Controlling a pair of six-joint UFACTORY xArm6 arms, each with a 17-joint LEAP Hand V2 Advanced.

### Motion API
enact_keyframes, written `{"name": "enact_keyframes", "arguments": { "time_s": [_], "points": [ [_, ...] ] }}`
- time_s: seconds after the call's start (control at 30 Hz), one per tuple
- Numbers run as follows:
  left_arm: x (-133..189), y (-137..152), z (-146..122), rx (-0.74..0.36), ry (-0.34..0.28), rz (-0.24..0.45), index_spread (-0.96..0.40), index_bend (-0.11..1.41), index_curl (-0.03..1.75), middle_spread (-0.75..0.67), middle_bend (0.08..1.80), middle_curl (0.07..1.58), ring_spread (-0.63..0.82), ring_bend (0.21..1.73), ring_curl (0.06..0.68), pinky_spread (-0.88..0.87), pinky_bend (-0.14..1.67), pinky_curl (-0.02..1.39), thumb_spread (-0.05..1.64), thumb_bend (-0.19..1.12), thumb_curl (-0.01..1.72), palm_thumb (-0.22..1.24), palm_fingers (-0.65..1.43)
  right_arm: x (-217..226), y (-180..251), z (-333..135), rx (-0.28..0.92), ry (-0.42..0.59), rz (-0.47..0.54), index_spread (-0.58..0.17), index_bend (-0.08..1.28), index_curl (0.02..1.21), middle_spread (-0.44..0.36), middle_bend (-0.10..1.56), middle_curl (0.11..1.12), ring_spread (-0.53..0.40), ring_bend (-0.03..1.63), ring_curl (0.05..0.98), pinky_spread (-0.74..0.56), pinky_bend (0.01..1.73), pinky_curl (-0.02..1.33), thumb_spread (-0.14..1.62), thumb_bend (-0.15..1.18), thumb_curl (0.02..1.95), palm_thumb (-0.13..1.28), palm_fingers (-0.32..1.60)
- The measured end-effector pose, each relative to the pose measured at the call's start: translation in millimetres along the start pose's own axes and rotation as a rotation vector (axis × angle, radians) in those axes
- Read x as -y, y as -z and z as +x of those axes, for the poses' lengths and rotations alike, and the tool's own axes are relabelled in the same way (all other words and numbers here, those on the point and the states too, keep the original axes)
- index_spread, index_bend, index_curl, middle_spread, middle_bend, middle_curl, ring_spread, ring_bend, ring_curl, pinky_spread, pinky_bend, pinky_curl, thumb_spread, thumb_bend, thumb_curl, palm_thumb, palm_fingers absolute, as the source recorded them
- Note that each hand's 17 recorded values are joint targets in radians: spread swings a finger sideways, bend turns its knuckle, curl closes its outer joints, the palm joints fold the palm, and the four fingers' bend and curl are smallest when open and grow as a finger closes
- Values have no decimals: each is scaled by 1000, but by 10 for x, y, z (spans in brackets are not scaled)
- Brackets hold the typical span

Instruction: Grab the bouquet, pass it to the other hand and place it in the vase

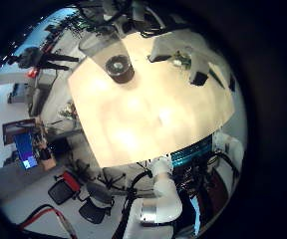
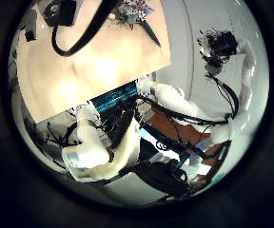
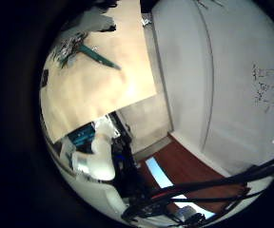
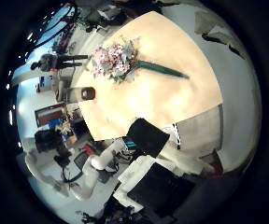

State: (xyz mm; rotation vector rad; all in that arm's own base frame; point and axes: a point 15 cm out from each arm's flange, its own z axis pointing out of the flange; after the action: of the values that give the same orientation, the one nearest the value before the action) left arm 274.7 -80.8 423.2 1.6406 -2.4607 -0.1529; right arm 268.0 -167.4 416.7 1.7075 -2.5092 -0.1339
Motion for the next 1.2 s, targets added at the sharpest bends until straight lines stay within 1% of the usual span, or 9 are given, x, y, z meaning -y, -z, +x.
{"name": "enact_keyframes", "arguments": {
  "time_s": [0.13, 0.23, 0.3, 0.37, 0.5, 0.77, 0.97, 1.1, 1.2],
  "points": [
    [-26, -15, 16, 4, -20, -6, -133, 350, 582, 79, 476, 448, 233, 785, 270, 493, 595, 156, 1198, -18, 301, 265, 159, 140, -482, -3, 3, -35, -34, -262, 230, 518, -103, 666, 533, -144, 956, 317, 54, 857, 152, 1024, -37, 339, 320, 350],
    [-77, -50, -26, 6, -19, -17, -133, 335, 564, 77, 465, 441, 233, 773, 260, 513, 568, 143, 1198, -18, 302, 264, 187, 200, -997, -35, 3, -62, -65, -246, 231, 514, -93, 658, 527, -137, 947, 307, 68, 841, 131, 1020, -26, 342, 326, 364],
    [-95, -61, -58, 13, -22, -24, -138, 329, 556, 76, 453, 436, 233, 761, 253, 522, 556, 136, 1198, -18, 302, 264, 200, 266, -1298, -69, 1, -68, -58, -240, 233, 514, -89, 649, 523, -133, 946, 304, 75, 833, 120, 1016, -25, 346, 338, 374],
    [-114, -63, -95, 23, -36, -27, -140, 317, 547, 68, 445, 432, 233, 750, 245, 527, 545, 131, 1198, -18, 302, 264, 215, 312, -1499, -123, -1, -78, -48, -236, 228, 513, -89, 642, 520, -139, 953, 304, 79, 828, 111, 1014, -26, 347, 342, 381],
    [-197, -187, -181, 33, -43, -68, -142, 296, 532, 63, 421, 424, 233, 734, 235, 534, 529, 121, 1196, -19, 302, 262, 239, 322, -1829, -239, -9, -91, -50, -232, 228, 515, -88, 631, 516, -143, 956, 304, 74, 807, 91, 1008, -30, 346, 343, 390],
    [-62, -228, -233, 26, -51, -96, -142, 264, 510, 59, 377, 411, 224, 700, 215, 537, 504, 104, 1188, -19, 302, 260, 276, 449, -2165, -287, -14, -99, -71, -231, 241, 518, -92, 598, 505, -146, 933, 296, 72, 770, 58, 1000, -23, 354, 378, 383],
    [-100, -274, -241, 21, -47, -112, -142, 244, 499, 59, 346, 404, 222, 682, 201, 532, 489, 91, 1186, -18, 302, 259, 300, 591, -2402, -306, -6, -109, -79, -237, 211, 508, -81, 563, 494, -147, 922, 290, 82, 771, 43, 998, -27, 358, 398, 375],
    [-88, -290, -251, 22, -44, -120, -142, 229, 493, 59, 330, 401, 221, 670, 193, 528, 482, 84, 1185, -18, 302, 259, 316, 732, -2495, -309, -5, -118, -53, -239, 202, 505, -79, 549, 491, -147, 918, 289, 85, 759, 34, 997, -26, 360, 413, 380],
    [-105, -301, -297, 29, -35, -126, -142, 219, 490, 59, 318, 400, 220, 663, 188, 526, 475, 78, 1185, -18, 303, 259, 325, 765, -2549, -312, -5, -120, -53, -239, 196, 503, -78, 542, 490, -148, 913, 287, 86, 754, 28, 995, -25, 362, 422, 385]
  ]
}}
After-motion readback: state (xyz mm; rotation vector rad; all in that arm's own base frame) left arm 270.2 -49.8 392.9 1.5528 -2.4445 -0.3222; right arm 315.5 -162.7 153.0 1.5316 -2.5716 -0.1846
